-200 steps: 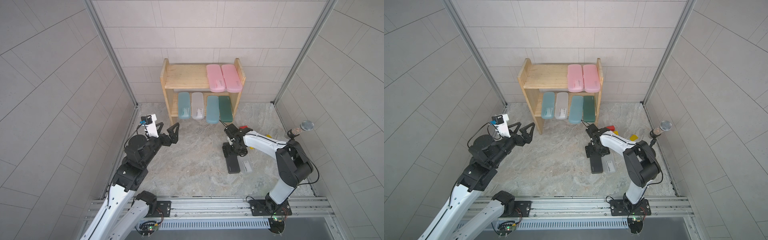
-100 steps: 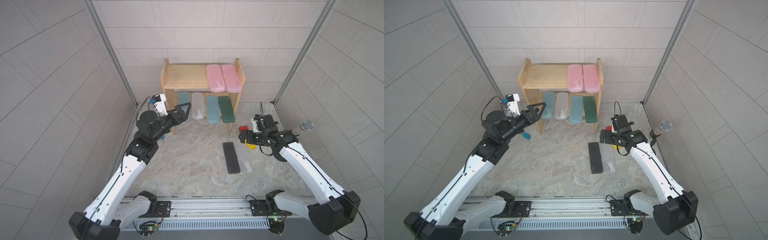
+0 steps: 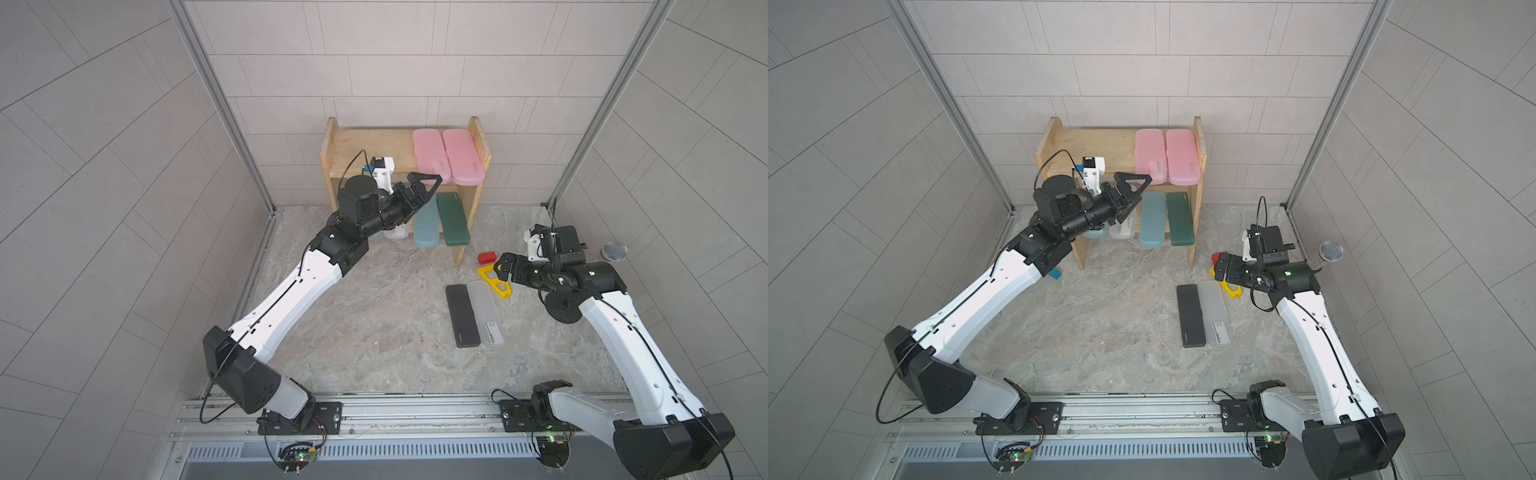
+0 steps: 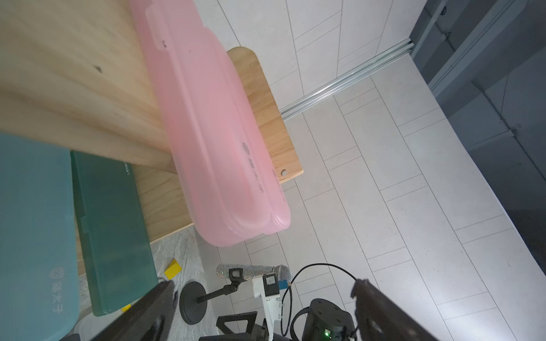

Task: Remove the pencil cases from the shelf
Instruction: Place the pencil case at the center of the board, then pick up the pencil case from the shelf.

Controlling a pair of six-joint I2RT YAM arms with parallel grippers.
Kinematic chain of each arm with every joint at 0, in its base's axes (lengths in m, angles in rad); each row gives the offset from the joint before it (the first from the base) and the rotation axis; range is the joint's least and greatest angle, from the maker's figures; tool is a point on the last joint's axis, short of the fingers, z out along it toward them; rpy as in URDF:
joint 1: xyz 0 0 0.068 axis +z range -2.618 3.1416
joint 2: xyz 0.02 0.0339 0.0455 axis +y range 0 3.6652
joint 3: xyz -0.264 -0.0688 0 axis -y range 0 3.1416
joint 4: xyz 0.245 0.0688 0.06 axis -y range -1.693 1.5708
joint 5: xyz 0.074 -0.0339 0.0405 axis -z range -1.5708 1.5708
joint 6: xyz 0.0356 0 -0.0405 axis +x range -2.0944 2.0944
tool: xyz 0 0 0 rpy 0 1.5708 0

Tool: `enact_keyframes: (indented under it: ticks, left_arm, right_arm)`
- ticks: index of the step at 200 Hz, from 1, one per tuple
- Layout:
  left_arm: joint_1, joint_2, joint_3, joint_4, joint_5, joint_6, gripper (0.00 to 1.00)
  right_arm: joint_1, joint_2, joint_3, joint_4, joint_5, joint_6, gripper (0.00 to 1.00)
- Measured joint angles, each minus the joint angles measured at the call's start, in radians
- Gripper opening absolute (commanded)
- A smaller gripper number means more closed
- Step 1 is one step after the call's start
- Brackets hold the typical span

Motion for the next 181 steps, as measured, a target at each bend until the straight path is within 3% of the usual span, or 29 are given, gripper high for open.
enact_keyframes:
  ticks: [98, 181]
  left_arm:
    - [0.012, 0.076, 0.109, -0.071, -0.042, -0.010, 0.99]
    - [0.039, 0.132, 0.164, -0.093, -0.055, -0.015, 0.90]
  right_arm:
    - [-0.018, 0.006, 0.081, -0.049, -0.051, -0.034, 1.00]
    - [-0.037, 0.026, 0.122, -0.088, -0.058, -0.069, 1.00]
